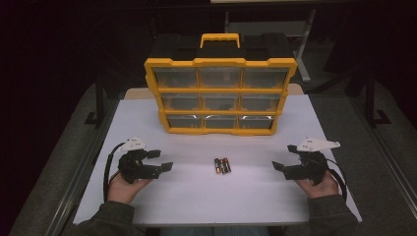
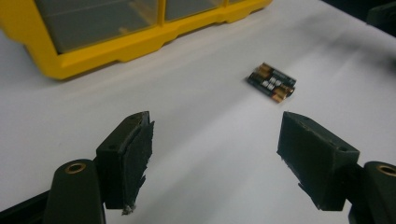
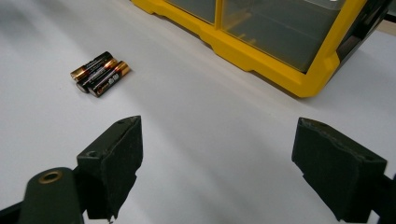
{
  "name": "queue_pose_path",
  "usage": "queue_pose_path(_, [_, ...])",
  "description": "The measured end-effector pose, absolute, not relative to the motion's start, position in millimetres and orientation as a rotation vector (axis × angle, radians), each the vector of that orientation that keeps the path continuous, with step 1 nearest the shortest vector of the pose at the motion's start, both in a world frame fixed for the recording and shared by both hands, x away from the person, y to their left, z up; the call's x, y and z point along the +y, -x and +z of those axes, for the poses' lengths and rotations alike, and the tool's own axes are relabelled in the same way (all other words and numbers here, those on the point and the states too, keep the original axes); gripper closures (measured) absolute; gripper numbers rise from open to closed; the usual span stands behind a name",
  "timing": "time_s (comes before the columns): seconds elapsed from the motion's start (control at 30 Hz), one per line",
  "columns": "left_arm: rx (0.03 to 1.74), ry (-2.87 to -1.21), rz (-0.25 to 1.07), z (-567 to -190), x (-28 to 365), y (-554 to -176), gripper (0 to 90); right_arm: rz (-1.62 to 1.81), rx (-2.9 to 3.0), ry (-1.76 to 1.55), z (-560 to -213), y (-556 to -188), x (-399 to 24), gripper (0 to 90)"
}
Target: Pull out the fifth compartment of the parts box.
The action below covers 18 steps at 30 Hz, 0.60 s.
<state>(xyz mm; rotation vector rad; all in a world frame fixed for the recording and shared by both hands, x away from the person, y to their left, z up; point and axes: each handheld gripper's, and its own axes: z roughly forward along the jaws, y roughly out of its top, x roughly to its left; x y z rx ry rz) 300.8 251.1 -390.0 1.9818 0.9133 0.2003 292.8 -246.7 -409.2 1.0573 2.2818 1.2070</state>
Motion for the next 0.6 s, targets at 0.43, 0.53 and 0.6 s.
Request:
queue_pose_path(0.43, [0.873,-1.968,0.11,-370,211,-323,29.0,1.224,2.285,-1.033,-407,-292,-248,15.5])
queue_pose_path(0.53, [0.876,-1.956,0.084,-368,202,-328,29.9,1.221,2.288,-1.024,-406,-291,-247,15.9])
queue_pose_path(0.6, [0.886,-1.932,0.044,-368,196,-334,30.0,1.219,2.288,-1.015,-406,-291,-247,15.8])
